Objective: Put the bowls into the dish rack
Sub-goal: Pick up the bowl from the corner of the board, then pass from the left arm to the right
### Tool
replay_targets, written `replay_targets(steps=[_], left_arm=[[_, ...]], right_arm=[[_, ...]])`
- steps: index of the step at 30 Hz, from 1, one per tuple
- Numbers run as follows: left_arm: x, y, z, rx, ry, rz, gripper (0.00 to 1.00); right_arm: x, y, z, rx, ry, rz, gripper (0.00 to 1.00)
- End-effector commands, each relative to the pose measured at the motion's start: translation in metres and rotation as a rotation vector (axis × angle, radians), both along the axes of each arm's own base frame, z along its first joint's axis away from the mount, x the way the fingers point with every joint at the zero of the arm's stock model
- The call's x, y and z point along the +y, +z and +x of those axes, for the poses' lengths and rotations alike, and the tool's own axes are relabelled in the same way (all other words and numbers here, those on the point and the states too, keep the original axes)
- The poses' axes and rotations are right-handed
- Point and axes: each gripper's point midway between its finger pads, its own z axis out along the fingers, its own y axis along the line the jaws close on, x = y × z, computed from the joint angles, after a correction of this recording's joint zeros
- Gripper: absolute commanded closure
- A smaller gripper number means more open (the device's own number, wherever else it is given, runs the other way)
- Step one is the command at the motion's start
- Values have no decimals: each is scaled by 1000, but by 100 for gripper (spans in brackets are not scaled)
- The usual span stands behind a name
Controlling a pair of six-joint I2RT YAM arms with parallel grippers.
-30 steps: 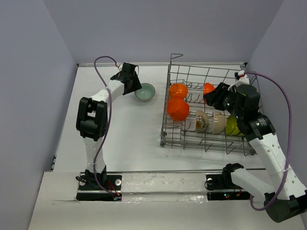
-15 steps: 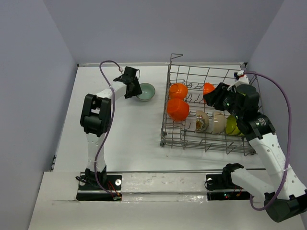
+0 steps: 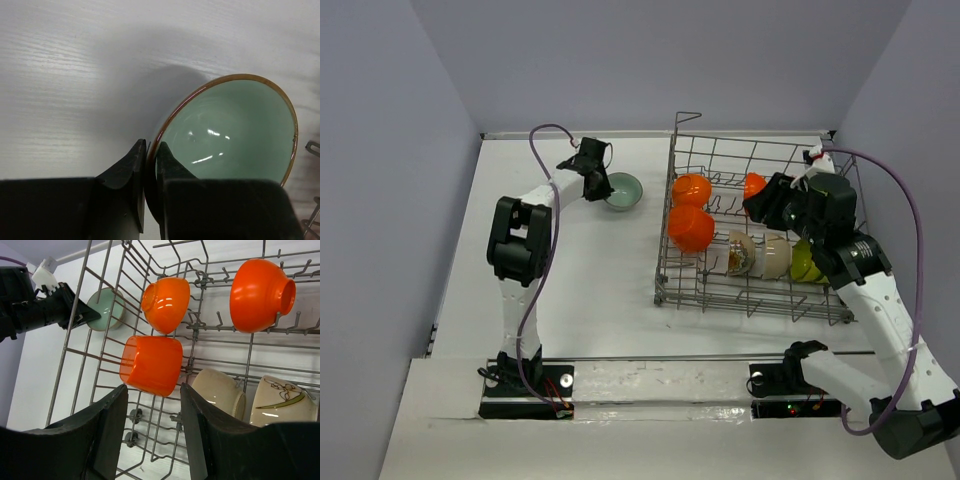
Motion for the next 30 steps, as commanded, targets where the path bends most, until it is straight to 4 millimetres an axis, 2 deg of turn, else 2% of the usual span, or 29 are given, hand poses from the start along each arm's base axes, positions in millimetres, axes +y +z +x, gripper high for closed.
replay_targets(steps=[1, 8, 10, 11, 13, 14, 17, 18, 19, 20, 21, 22, 23, 25, 28, 29, 30], left_arm=[[11, 54, 5, -82, -3, 29, 100], [16, 129, -9, -166, -44, 37, 100], [19, 161, -18, -208, -55, 33, 100], [20, 180, -24, -237, -60, 25, 100], [21, 202, -35, -264, -73, 19, 100], [20, 221, -43, -294, -96, 9, 100], [18, 248, -61, -322, -118, 26, 100], [20, 263, -71, -352, -122, 37, 100], [14, 268, -80, -354, -144, 39, 100], [14, 282, -90, -387, -155, 46, 100], [13, 286, -96, -396, -160, 54, 100], [9, 289, -105, -397, -178, 58, 100], [10, 298, -115, -418, -183, 59, 100], [9, 301, -125, -420, -200, 69, 100], [0, 307, -140, -436, -245, 64, 100], [-2, 307, -144, -435, -254, 64, 100], [-6, 308, -149, -434, -271, 61, 100]], right_arm=[[0, 29, 2, -70, 31, -39, 48], [26, 56, -1, -108, 178, -18, 49], [37, 65, 1, -121, 214, -28, 49], [41, 66, 2, -117, 222, -35, 50], [52, 72, 3, -127, 242, -52, 49], [65, 79, 2, -141, 259, -76, 49], [83, 92, -2, -173, 276, -128, 49], [98, 103, -7, -192, 299, -139, 49], [105, 107, -10, -209, 315, -160, 49], [108, 109, -11, -211, 304, -187, 49], [114, 112, -13, -222, 313, -206, 49], [130, 118, -21, -239, 354, -217, 49], [134, 118, -23, -247, 366, -245, 48], [145, 120, -23, -261, 368, -287, 48], [165, 118, -36, -291, 401, -358, 48], [179, 115, -44, -309, 434, -393, 48], [181, 116, -45, -322, 415, -416, 48]])
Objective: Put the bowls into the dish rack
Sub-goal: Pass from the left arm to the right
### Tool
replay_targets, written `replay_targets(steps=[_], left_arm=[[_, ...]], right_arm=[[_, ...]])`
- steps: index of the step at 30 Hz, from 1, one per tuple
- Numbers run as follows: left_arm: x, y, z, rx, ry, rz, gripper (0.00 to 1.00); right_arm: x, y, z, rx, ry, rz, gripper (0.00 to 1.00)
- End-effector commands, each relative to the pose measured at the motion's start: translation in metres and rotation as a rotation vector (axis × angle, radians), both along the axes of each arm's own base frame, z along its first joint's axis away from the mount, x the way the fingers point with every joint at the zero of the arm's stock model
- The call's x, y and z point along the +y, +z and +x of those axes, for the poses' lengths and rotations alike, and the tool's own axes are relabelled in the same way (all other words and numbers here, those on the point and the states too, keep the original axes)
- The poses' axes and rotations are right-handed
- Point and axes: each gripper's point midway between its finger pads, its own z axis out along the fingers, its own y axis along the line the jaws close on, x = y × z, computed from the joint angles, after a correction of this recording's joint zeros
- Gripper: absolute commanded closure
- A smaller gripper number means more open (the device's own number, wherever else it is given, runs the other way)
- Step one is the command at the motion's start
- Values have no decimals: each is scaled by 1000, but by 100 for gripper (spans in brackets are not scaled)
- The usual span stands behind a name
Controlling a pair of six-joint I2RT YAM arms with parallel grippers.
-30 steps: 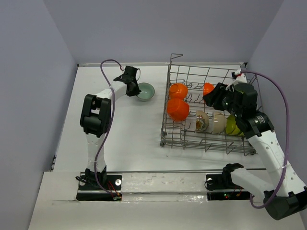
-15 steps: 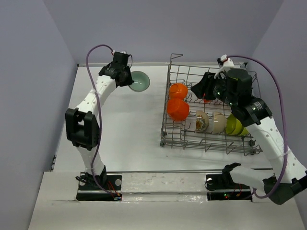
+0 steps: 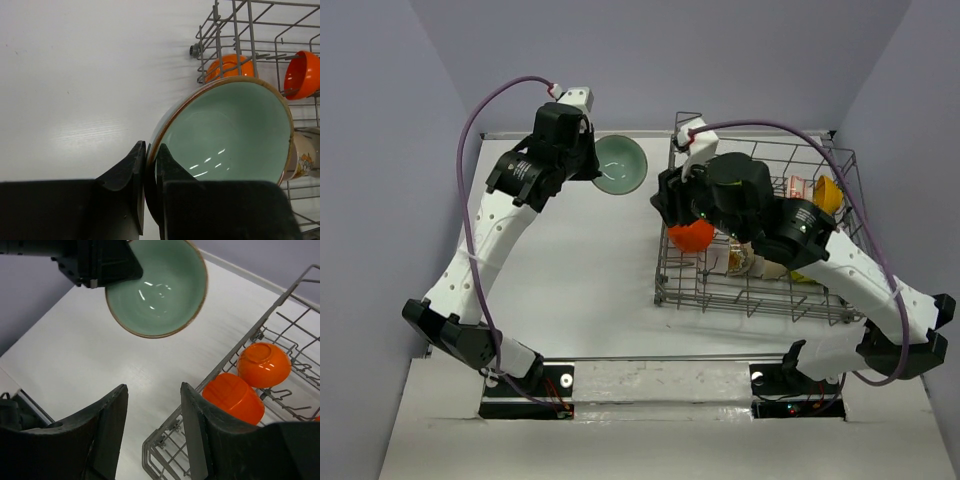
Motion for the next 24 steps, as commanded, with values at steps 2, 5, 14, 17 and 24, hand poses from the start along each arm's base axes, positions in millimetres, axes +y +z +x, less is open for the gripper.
replay_targets(steps=[2, 5, 14, 17, 24], left_arm=[[-5, 22, -17, -59, -42, 2, 100], [-14, 25, -27, -58, -89, -13, 100], [-25, 29, -47, -57, -164, -26, 100], [-25, 36, -52, -71, -175, -28, 100], [-28, 47, -62, -87, -207, -37, 100]], right_arm=[[16, 3, -8, -136, -27, -161, 48], [32, 1, -21, -218, -3, -254, 48], [47, -2, -32, -428, -101, -469, 48], [44, 0, -27, -467, -140, -511, 48], [54, -4, -22, -503, -137, -548, 48]])
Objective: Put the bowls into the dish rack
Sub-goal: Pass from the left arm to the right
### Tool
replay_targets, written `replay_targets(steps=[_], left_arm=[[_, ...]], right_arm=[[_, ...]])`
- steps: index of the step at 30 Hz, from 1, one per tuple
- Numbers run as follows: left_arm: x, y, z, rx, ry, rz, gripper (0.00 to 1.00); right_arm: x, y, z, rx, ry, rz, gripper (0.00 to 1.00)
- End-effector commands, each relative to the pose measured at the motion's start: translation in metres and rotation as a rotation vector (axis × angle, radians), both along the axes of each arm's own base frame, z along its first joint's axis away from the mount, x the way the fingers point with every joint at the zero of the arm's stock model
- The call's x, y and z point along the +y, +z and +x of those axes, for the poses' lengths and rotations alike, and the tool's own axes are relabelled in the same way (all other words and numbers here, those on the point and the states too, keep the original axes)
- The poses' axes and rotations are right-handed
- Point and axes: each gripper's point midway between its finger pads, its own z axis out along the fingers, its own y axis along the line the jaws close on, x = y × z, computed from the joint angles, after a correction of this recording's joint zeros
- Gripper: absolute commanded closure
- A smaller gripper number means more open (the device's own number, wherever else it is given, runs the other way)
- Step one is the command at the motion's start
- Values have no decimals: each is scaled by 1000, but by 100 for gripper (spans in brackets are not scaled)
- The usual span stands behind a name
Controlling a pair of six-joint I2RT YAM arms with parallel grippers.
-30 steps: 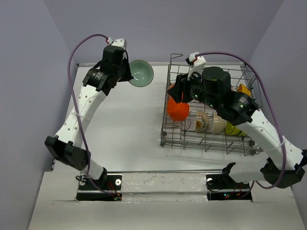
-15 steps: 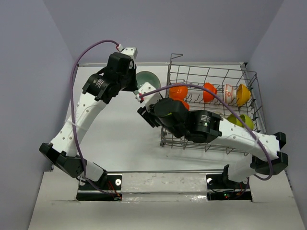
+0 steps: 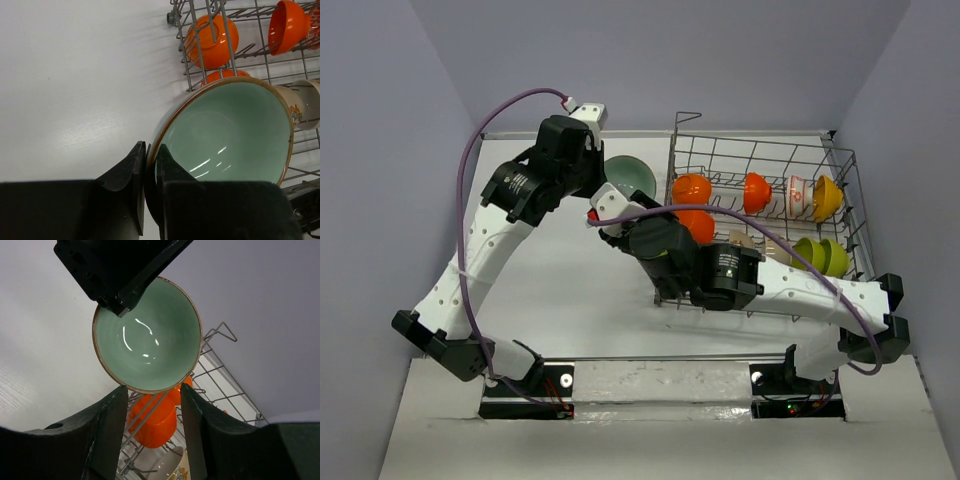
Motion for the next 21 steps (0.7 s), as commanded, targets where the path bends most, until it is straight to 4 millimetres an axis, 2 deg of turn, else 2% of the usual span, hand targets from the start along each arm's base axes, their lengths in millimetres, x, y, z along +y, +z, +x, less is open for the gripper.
replay_targets(steps=[1, 8, 21], left_arm=[[-5, 51, -10, -130, -45, -90, 100], [-6, 57, -10, -139, -52, -94, 100], [-17, 66, 0, -149, -73, -106, 100]], right_arm=[[8, 11, 3, -54, -20, 12, 48], [13, 3, 2, -43, -4, 0, 48], [13, -7, -6, -7, 39, -6, 48]])
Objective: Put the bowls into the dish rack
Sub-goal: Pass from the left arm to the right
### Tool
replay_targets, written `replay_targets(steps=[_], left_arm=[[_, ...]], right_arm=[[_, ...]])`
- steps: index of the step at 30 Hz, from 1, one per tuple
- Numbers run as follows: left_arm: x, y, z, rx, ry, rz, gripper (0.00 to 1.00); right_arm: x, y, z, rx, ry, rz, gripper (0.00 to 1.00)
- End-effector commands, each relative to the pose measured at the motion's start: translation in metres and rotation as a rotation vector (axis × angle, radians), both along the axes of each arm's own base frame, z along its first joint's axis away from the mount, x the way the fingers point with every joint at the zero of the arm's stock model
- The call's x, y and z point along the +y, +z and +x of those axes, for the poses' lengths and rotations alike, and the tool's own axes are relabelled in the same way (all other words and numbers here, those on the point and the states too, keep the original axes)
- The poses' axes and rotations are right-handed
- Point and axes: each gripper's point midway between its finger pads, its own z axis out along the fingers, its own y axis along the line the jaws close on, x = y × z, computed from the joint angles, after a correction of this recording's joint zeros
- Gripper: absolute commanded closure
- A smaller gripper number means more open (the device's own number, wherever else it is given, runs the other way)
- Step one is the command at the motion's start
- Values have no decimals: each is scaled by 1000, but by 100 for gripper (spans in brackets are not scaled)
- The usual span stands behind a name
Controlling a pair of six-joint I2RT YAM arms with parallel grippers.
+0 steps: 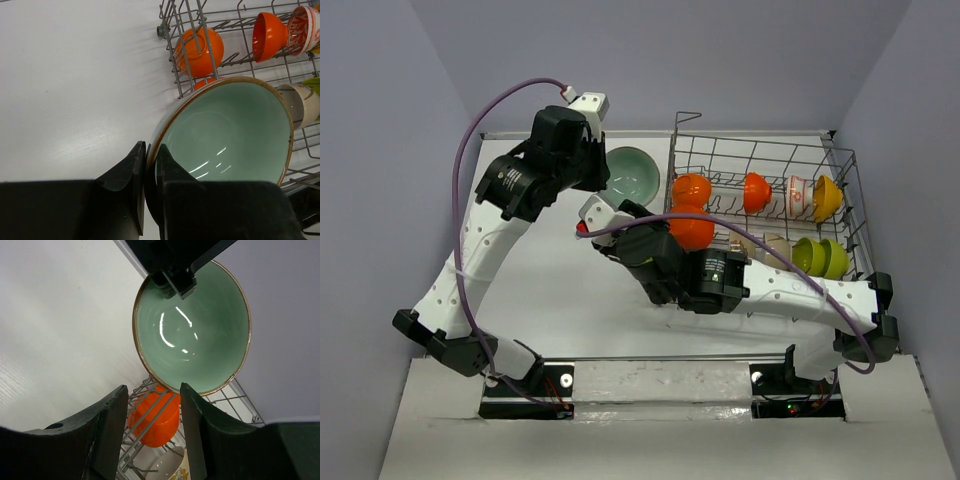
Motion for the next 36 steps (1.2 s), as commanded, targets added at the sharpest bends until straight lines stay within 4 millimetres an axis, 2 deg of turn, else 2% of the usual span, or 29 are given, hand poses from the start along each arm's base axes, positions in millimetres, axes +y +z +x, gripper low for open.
replay_targets(steps=[1, 9, 15, 24, 29, 32, 36], left_arm=[[-13, 40, 4, -108, -38, -84, 100], [-20, 45, -3, -113, -59, -93, 100], [-26, 53, -15, -125, -77, -102, 100], [-29, 62, -37, -139, -94, -113, 100], [-29, 58, -42, -137, -92, -112, 100], [-28, 61, -44, -142, -95, -118, 100], [-29, 63, -45, -145, -98, -119, 100]], right_arm=[[-1, 12, -6, 0, 20, 59, 48], [-1, 15, -4, -15, 13, 43, 48], [4, 3, -1, -21, 0, -5, 47], [3, 3, 2, -48, -23, -25, 47], [1, 2, 3, -55, -32, -30, 49], [-1, 1, 3, -57, -33, -34, 58], [-3, 1, 3, -58, -34, -30, 79]])
